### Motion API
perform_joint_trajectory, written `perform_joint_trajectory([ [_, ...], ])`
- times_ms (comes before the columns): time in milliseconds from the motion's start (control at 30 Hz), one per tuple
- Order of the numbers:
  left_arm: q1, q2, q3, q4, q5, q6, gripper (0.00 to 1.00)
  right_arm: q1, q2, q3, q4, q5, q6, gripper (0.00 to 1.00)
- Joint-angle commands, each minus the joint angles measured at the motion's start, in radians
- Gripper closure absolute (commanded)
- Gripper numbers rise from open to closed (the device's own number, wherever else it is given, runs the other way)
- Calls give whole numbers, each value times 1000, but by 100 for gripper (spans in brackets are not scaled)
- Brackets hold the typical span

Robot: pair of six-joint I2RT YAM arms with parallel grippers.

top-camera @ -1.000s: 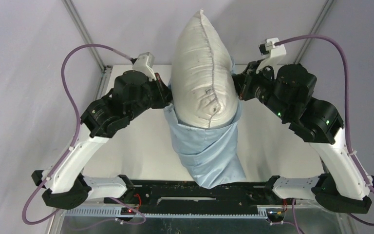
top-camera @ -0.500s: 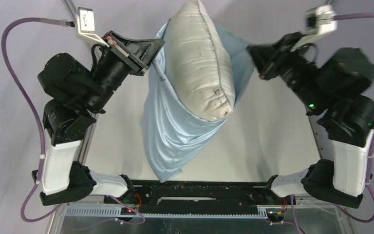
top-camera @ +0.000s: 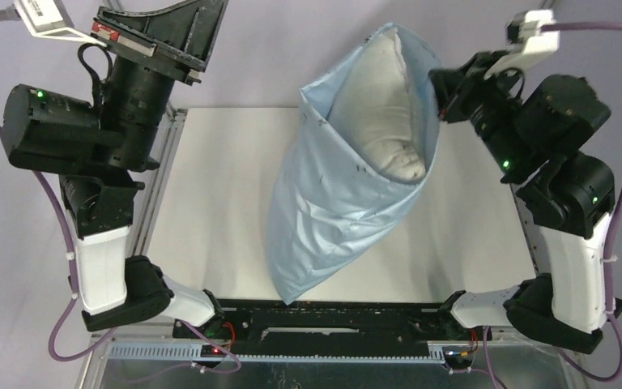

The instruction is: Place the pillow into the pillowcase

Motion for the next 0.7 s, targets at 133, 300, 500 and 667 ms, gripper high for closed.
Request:
perform_joint_trajectory([
  [133, 5, 92, -18, -99, 99, -70, 100, -126, 61, 307, 174, -49, -22, 100],
  [300, 38, -22, -239, -197, -67, -89, 75, -138, 52, 203, 240, -67, -7, 100],
  [500, 126, -208, -514, -196, -97, -107, 39, -179, 123, 333, 274, -143, 27, 100],
  [667, 213, -300, -581, -276, -130, -142, 13, -179, 169, 376, 347, -221, 89, 100],
])
